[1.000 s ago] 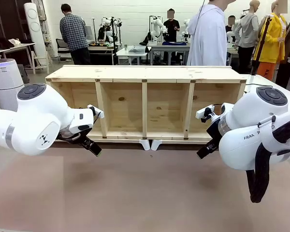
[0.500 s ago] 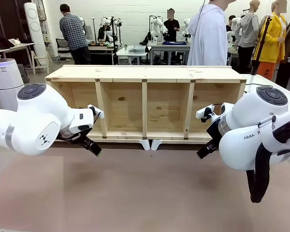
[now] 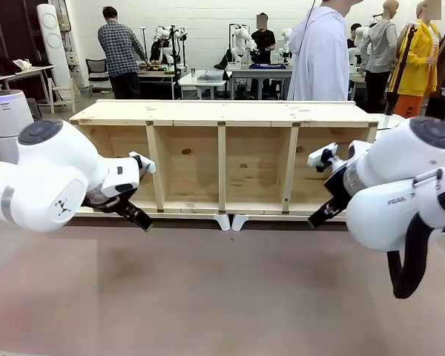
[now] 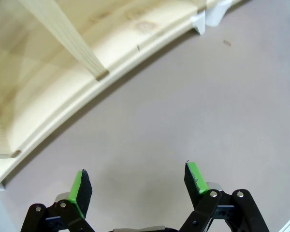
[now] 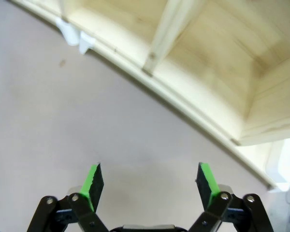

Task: Perform cable management.
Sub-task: When the cord part of the Power Cable appears at the lower middle area of the table and stops, grasp the cord part of the Power Cable.

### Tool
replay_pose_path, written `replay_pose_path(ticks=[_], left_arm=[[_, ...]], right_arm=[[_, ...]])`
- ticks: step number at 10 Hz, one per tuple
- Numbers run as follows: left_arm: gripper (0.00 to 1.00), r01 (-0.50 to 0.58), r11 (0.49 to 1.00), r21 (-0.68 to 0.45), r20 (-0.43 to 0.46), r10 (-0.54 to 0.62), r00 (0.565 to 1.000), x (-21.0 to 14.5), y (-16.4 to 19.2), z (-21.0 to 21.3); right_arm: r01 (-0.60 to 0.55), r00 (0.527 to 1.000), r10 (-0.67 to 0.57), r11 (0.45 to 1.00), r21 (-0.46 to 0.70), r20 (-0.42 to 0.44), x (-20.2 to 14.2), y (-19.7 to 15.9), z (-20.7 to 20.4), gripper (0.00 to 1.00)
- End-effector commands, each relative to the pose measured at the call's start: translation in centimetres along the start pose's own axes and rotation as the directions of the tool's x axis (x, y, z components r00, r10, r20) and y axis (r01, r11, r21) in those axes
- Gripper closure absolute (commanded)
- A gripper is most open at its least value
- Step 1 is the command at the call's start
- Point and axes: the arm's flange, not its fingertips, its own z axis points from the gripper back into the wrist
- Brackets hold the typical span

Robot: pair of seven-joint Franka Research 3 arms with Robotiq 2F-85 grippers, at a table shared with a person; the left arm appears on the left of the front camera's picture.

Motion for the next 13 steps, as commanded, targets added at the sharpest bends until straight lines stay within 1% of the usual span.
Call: replay_pose_path(ticks=[1, 2, 4, 7, 10, 13], left_arm=[[0.0, -0.023, 0.999, 0.024, 0.03, 0.022, 0.999, -1.6, 1.6, 4.0], [0.0, -0.028, 0.999, 0.043, 0.056, 0.026, 0.998, -2.1, 2.6, 5.9], [0.0, -0.075, 0.993, 0.089, 0.102, 0.066, 0.993, -4.0, 4.3, 9.4], [0.0, -0.132, 0.982, 0.135, 0.165, 0.109, 0.98, -6.9, 6.3, 13.8], [0.0, -0.183, 0.967, 0.177, 0.212, 0.144, 0.967, -9.9, 6.9, 17.2], [0.0, -0.198, 0.958, 0.206, 0.254, 0.143, 0.957, -11.5, 5.9, 19.7]], right_arm=[[0.011, 1.0, -0.009, 0.997, -0.074, 0.027, -0.2, -0.4, 3.8, 0.0], [0.018, 0.999, -0.013, 0.994, -0.105, 0.046, 0.0, -0.9, 5.9, 0.0], [0.033, 0.996, -0.019, 0.986, -0.166, 0.084, -0.3, -1.6, 10.0, 0.0], [0.1, 0.991, -0.074, 0.962, -0.252, 0.111, -1.2, -2.5, 15.0, 0.0], [0.149, 0.986, -0.116, 0.938, -0.314, 0.12, -3.3, -3.0, 18.5, 0.0], [0.192, 0.979, -0.155, 0.916, -0.353, 0.132, -4.9, -2.1, 20.4, 0.0]])
